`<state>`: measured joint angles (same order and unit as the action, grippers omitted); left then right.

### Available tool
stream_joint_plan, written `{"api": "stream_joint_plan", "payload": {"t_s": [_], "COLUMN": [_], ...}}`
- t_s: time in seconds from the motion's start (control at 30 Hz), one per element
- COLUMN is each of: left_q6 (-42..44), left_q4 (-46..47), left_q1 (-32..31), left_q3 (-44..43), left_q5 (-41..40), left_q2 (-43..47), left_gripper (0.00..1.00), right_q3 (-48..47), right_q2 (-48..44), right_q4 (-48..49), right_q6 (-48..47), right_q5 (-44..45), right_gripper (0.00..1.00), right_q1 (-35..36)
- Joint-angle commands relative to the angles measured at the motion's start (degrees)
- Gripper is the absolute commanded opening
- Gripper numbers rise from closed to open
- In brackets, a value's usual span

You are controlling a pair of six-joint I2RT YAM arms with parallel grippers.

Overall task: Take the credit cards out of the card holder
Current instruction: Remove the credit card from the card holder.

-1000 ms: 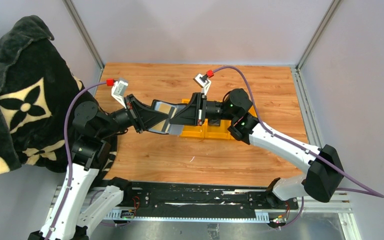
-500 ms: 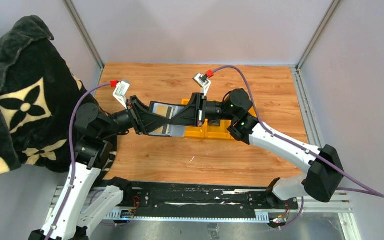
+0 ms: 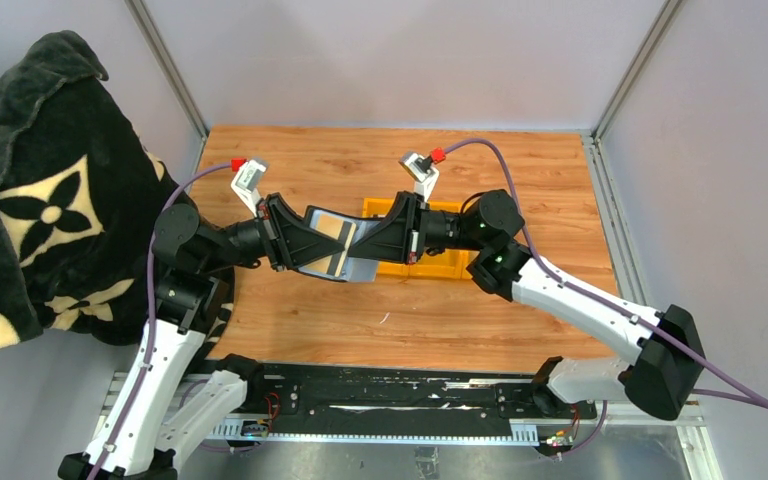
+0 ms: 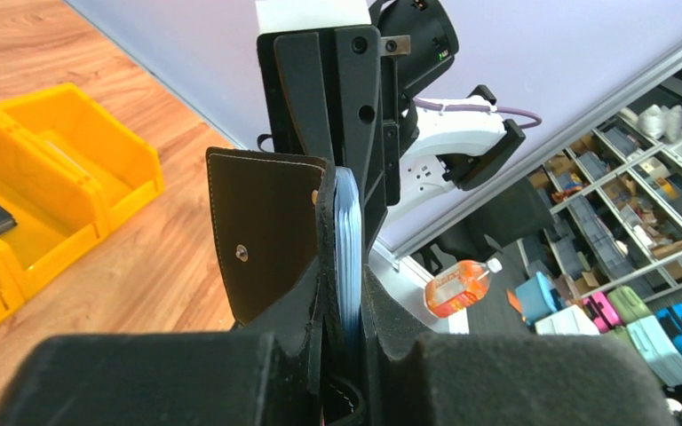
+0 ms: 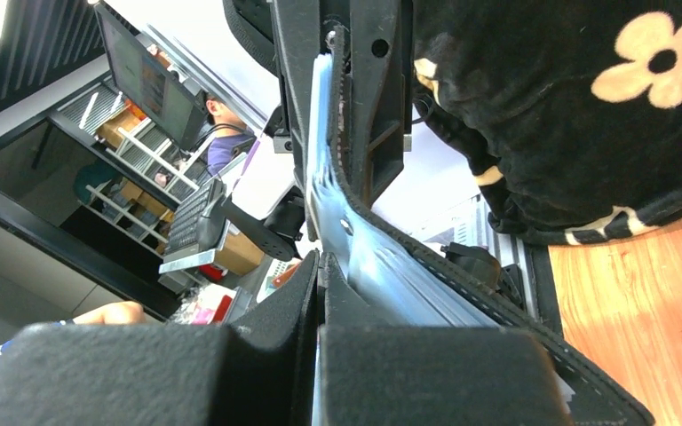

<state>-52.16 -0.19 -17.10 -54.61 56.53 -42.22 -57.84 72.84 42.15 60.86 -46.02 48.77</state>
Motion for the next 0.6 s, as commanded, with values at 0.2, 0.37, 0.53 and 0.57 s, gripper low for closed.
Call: {"api": "stream_joint_plan", "payload": {"t_s": [0.2, 0.37, 0.53, 0.57], "left_q6": [-0.41, 1.28, 4.89, 6.02], "left_q4": [0.52, -1.56, -4.54, -5.76], "left_q1": [-0.46, -0.48, -0.48, -0.48], "left_q3": [-1.37, -1.62, -1.88, -1.99], "left_q5": [1.75, 1.82, 1.71, 1.47], "left_q2": [-0.16, 0.21, 0.82, 0.96], "left_gripper": [0.11, 0.12, 0.17, 0.18], "right_q3": [-0.05, -2.93, -4.83, -4.98], "right_q2": [-3.26, -1.40, 0.37, 0.64], "right_q4": [-2.12, -3.65, -2.97, -2.36], "right_q6": [-3.59, -3.79, -3.20, -2.82], "right_q5": [2.40, 2.84, 3.15, 3.13], "right_gripper": [0.04, 0.35, 0.33, 0.29], "right_q1": [0.53, 0.53, 0.53, 0.53]}}
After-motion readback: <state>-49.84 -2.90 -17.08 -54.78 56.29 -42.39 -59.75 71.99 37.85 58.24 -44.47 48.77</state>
